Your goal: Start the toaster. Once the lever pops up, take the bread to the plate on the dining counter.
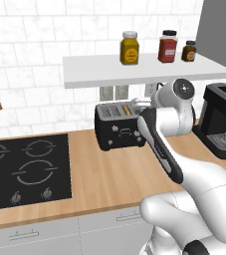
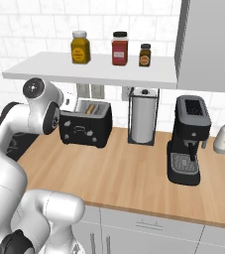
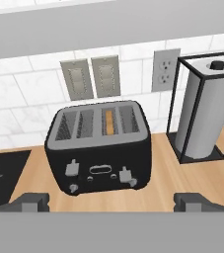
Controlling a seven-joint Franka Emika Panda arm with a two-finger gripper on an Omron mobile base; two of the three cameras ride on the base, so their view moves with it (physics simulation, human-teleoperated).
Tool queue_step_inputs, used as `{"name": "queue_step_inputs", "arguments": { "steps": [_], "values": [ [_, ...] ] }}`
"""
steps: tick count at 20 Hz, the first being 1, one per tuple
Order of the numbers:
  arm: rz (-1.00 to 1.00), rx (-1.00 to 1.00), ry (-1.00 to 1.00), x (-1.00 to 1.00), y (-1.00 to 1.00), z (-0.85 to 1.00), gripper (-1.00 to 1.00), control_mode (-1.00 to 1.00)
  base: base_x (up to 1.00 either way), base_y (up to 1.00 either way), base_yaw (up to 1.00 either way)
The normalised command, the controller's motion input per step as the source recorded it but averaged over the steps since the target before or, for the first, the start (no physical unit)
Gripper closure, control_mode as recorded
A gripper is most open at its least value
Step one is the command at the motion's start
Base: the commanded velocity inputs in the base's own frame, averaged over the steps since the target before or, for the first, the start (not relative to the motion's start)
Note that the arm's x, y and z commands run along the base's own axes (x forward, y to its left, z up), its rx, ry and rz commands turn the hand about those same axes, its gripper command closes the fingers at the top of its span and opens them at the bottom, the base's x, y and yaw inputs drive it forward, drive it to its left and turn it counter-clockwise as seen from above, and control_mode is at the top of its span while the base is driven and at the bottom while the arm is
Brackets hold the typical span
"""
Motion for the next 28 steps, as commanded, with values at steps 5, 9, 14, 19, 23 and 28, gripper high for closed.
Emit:
{"name": "queue_step_inputs", "arguments": {
  "steps": [5,9,14,19,23,28],
  "values": [
    [0.00,0.00,0.00,0.00,0.00,0.00,-1.00,-1.00,0.00,0.00,0.00],
    [0.00,0.00,0.00,0.00,0.00,0.00,-1.00,-1.00,0.00,0.00,0.00],
    [0.00,0.00,0.00,0.00,0.00,0.00,-1.00,-1.00,0.00,0.00,0.00],
    [0.00,0.00,0.00,0.00,0.00,0.00,-1.00,-1.00,0.00,0.00,0.00],
    [0.00,0.00,0.00,0.00,0.00,0.00,-1.00,-1.00,0.00,0.00,0.00],
    [0.00,0.00,0.00,0.00,0.00,0.00,-1.00,-1.00,0.00,0.00,0.00]
  ]
}}
